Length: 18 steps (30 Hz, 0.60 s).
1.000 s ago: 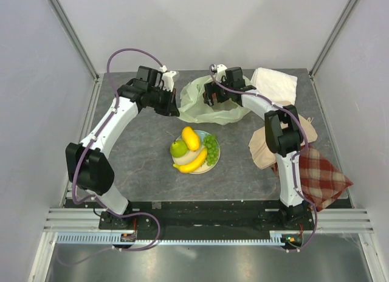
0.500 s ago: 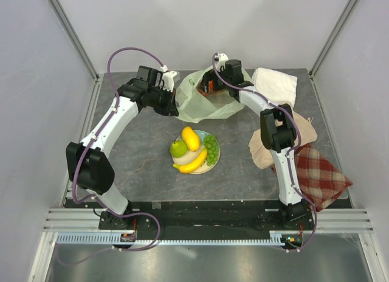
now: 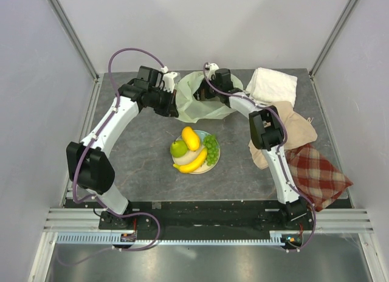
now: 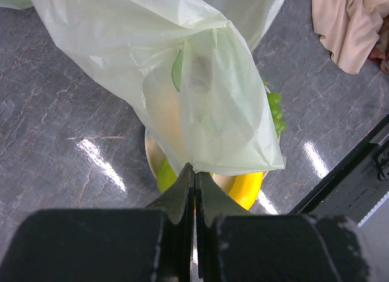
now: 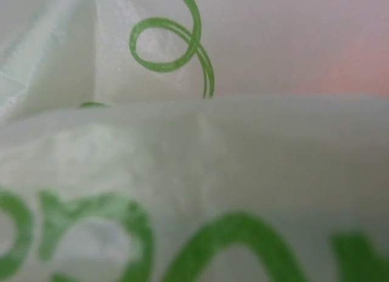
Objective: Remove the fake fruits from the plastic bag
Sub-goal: Take out the fake fruit from the plastic bag.
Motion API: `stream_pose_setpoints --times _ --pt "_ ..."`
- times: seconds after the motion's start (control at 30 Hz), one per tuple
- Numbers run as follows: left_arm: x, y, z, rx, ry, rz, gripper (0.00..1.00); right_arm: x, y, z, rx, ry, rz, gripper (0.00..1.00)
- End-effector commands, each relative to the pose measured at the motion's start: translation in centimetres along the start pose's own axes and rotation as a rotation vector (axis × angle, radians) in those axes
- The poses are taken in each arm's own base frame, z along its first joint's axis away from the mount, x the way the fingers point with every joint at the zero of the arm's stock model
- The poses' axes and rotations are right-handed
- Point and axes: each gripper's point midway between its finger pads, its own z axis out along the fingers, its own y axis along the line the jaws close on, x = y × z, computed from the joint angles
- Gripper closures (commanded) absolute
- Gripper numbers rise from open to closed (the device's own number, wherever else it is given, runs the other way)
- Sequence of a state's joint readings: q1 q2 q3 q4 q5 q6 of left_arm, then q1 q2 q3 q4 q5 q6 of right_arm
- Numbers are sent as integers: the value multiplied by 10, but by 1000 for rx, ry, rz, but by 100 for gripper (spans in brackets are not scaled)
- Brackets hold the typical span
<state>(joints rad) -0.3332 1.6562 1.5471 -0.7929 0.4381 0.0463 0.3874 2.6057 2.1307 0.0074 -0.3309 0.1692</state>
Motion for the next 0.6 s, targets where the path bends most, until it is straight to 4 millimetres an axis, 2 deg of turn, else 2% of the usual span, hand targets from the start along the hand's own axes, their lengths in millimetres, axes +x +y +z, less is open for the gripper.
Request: stream_pose_setpoints --times 0.0,0.07,0.1,0.17,0.2,0.23,0.3,0.33,0.4,0.5,0.53,0.57 --pt "-8 1 -2 -11 -9 38 98 -42 26 14 -34 -139 -33 9" --pt "-6 4 0 -21 -2 38 99 -52 30 17 -46 -183 -35 11" --pt "-5 4 1 -25 3 39 98 -49 33 21 -66 -191 -28 10" --pt "-4 10 1 -53 12 41 98 -59 49 23 -154 -229 -13 6" --pt "-4 11 1 -61 13 42 98 -48 50 31 -174 -214 -1 6" --pt "-2 13 1 -66 23 46 99 -55 51 32 -174 -233 -1 8" --pt "-10 15 -3 -89 9 62 98 -42 48 42 -157 -222 9 13" --pt "-11 16 -5 -99 10 69 98 -49 49 42 -160 -240 14 21" --pt "-20 21 -9 -132 -5 86 99 -48 53 44 -178 -252 25 27" --pt "-27 28 -12 -170 -14 115 98 -46 55 41 -195 -226 -4 51" --pt "-30 32 -15 -193 -18 118 98 -38 53 40 -192 -203 -1 61" --pt "-32 33 -14 -195 -20 122 99 -45 53 33 -203 -203 -2 62"
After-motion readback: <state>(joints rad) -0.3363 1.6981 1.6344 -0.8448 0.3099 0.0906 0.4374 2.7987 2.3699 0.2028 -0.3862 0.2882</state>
